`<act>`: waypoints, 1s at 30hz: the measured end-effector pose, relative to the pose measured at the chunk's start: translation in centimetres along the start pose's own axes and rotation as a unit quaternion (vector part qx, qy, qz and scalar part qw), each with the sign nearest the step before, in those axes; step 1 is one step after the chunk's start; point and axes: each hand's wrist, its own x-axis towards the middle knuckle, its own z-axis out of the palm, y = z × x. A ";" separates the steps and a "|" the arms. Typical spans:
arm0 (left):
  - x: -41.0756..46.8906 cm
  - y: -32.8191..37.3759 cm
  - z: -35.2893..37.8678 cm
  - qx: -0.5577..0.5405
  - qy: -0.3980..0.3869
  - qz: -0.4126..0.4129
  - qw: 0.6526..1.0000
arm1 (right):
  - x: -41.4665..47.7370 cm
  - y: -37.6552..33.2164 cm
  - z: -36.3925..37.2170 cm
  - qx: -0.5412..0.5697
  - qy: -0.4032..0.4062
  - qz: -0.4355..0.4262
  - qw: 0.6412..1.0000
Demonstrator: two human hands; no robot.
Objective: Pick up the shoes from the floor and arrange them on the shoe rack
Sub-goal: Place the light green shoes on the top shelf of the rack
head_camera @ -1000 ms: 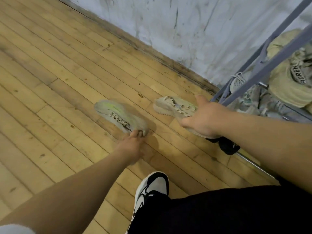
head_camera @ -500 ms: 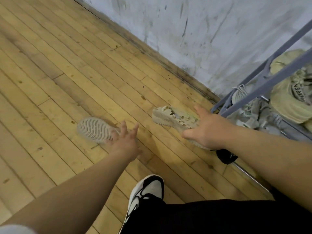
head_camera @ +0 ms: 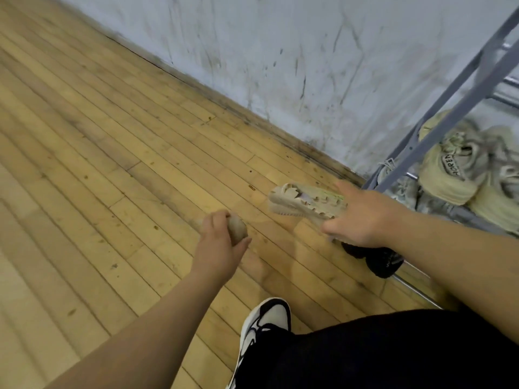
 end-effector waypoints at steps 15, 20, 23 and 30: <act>-10.8 25.0 -15.3 -0.275 0.120 0.306 0.903 | -27.3 11.2 -9.5 0.161 0.339 0.086 0.923; -13.8 32.3 -13.5 -0.304 0.094 0.376 0.870 | -31.0 17.3 -6.6 0.235 0.397 0.128 0.878; -14.5 36.2 -10.8 -0.317 0.054 0.387 0.864 | -31.0 20.8 -4.2 0.258 0.414 0.158 0.859; -13.6 44.9 -3.5 -0.321 0.028 0.364 0.874 | -29.5 27.1 -3.0 0.276 0.466 0.164 0.825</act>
